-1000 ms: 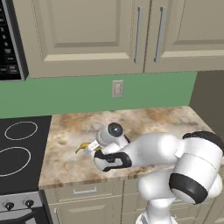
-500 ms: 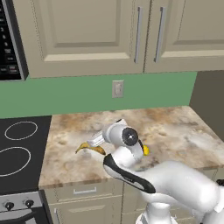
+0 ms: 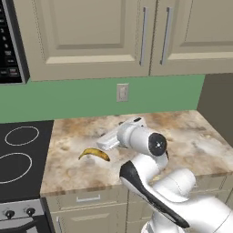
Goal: Open the fridge, remove the banana, lemon, and fish, and place them on any counter.
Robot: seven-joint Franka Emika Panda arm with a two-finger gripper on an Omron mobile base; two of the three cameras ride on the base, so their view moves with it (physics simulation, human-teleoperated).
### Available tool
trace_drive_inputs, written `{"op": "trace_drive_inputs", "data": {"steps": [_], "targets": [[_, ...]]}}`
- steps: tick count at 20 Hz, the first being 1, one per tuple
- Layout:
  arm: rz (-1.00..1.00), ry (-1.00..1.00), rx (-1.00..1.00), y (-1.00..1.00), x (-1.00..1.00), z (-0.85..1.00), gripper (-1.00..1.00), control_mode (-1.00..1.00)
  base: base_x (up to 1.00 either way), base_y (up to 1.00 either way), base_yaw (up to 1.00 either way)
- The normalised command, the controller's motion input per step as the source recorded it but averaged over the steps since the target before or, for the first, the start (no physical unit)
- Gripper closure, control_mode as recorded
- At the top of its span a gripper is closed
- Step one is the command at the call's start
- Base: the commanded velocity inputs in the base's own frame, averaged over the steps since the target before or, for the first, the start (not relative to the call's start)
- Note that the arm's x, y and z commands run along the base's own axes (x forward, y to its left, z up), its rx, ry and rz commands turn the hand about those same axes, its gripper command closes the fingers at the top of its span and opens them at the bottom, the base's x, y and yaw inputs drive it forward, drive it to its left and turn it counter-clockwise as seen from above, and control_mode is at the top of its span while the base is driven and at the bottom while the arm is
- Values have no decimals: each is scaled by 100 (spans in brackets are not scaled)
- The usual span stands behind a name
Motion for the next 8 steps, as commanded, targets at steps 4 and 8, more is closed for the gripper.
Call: {"op": "trace_drive_inputs", "data": {"steps": [4,8], "targets": [[5,1,0,-25,-88,100,-100,-100,0,0,0],[4,2,0,-20,-76,100,-100,-100,0,0,0]]}}
